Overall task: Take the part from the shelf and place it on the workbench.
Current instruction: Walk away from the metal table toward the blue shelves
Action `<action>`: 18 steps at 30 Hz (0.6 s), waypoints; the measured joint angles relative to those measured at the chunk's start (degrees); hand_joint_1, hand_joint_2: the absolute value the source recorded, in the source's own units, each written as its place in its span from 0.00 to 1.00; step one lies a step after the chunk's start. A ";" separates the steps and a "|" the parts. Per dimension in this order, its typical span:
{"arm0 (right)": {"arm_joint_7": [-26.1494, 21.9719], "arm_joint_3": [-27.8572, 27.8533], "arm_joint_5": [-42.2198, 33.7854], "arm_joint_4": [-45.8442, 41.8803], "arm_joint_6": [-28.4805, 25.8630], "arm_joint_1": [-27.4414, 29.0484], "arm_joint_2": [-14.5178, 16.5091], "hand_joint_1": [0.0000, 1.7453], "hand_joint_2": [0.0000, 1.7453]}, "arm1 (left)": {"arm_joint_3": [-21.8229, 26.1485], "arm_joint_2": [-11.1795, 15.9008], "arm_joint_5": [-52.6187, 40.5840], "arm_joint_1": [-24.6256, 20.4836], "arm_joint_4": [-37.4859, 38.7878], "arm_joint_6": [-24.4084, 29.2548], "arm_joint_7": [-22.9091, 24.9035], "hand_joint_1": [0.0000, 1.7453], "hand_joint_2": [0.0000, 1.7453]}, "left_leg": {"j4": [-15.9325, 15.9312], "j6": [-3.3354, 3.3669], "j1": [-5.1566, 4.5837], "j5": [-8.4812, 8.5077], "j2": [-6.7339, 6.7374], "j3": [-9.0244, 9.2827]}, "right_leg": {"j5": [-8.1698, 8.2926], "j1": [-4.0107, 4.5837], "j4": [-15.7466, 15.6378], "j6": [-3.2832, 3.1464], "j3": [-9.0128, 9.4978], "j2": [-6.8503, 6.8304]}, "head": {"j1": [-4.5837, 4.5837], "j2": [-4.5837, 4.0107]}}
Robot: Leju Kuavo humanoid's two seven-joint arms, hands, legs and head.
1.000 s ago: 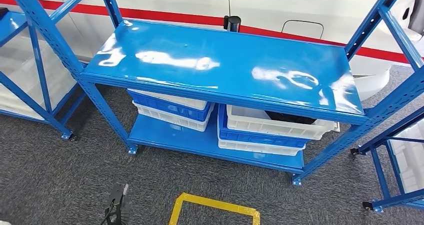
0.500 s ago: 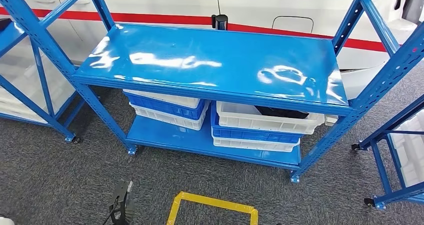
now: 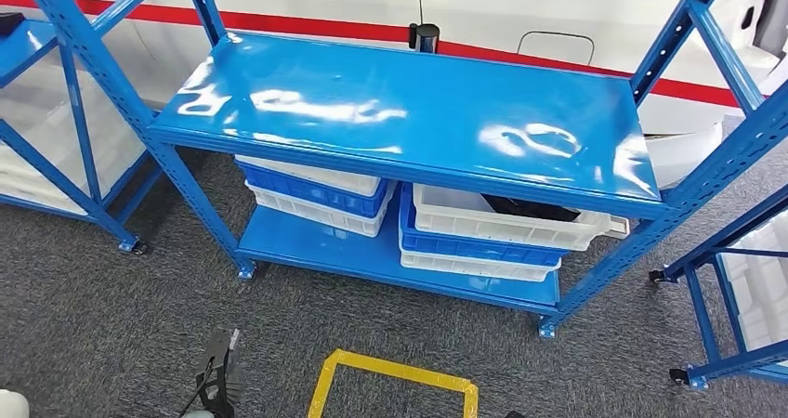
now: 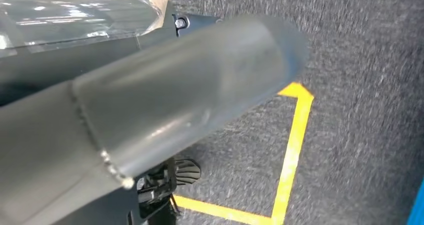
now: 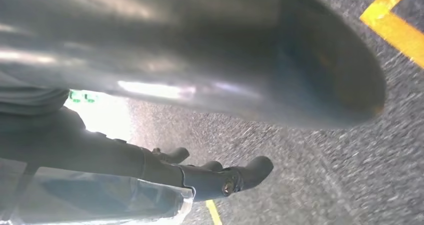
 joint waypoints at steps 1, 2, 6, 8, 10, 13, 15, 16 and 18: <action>0.01 0.00 0.04 0.01 0.01 -0.02 -0.08 0.00 0.00 | -0.01 0.00 0.24 -0.02 0.16 -0.02 -0.02 0.00 0.00 | 0.02 -0.02 -0.03 0.11 0.00 -0.18 | -1.07 -0.04 3.15 0.11 -1.42 0.00 | 0.01 0.00; 0.01 0.00 0.07 0.01 0.02 -0.02 -0.12 0.00 0.00 | -0.02 0.00 0.46 -0.02 0.36 -0.03 -0.09 0.00 0.00 | 0.03 -0.06 -0.04 0.20 0.00 -0.32 | -1.31 -0.09 4.59 0.45 -2.01 -0.01 | 0.00 0.00; 0.16 -0.01 0.15 0.01 0.03 -0.27 -0.27 0.00 0.00 | -0.55 0.05 1.61 -0.19 0.94 0.19 -0.58 0.00 0.00 | 0.61 -0.68 -0.10 0.25 -0.02 -0.64 | 3.71 -0.58 -7.81 2.21 4.60 -0.01 | 0.02 0.00; 0.38 -0.04 0.01 0.02 0.00 -0.51 -0.31 0.00 0.00 | -1.03 0.14 2.08 -0.33 1.02 0.44 -0.61 0.00 0.25 | 1.01 -1.06 -0.37 0.11 -0.07 -0.97 | 4.70 -0.69 -11.59 1.66 6.41 0.05 | 0.00 -0.01; 0.68 -0.18 -0.31 0.01 -0.27 -0.60 -0.34 0.00 0.00 | -1.34 0.20 2.58 -0.38 1.10 0.85 -0.29 0.00 0.75 | 1.10 -0.48 -0.47 0.27 -0.16 -1.21 | 4.97 -0.67 -11.64 1.08 6.43 0.08 | -0.04 -0.01; 1.16 -0.59 -0.87 0.00 -1.15 -0.71 -0.37 0.00 0.75 | -1.75 0.21 3.34 -0.38 1.17 1.66 0.81 0.00 1.00 | 0.92 -0.11 -0.33 0.65 -0.24 -1.25 | 5.17 -0.43 -11.64 0.78 6.34 0.07 | -0.02 0.00; 1.69 -0.97 -1.18 0.00 -1.64 -0.82 -0.42 0.00 1.00 | -2.27 0.21 3.46 -0.38 1.17 2.65 1.62 0.00 1.00 | 0.77 -0.35 -0.21 0.83 -0.26 -1.22 | 5.24 -0.30 -11.63 0.61 6.27 0.07 | -0.03 -0.01; 1.92 -1.19 -1.31 0.00 -1.82 -0.86 -0.45 0.00 1.00 | -2.52 0.21 3.43 -0.38 1.16 3.23 1.99 0.00 1.00 | 0.71 -0.49 -0.16 0.89 -0.26 -1.23 | 5.26 -0.24 -11.62 0.55 6.23 0.07 | -0.02 -0.01; 2.15 -1.59 -1.82 -0.01 -2.20 -0.81 -0.51 0.00 1.00 | -2.91 0.21 3.47 -0.29 1.17 4.18 2.74 0.00 1.00 | 0.64 -0.77 -0.09 0.97 -0.26 -1.24 | 5.28 -0.16 -11.60 0.50 6.18 0.07 | -0.03 -0.01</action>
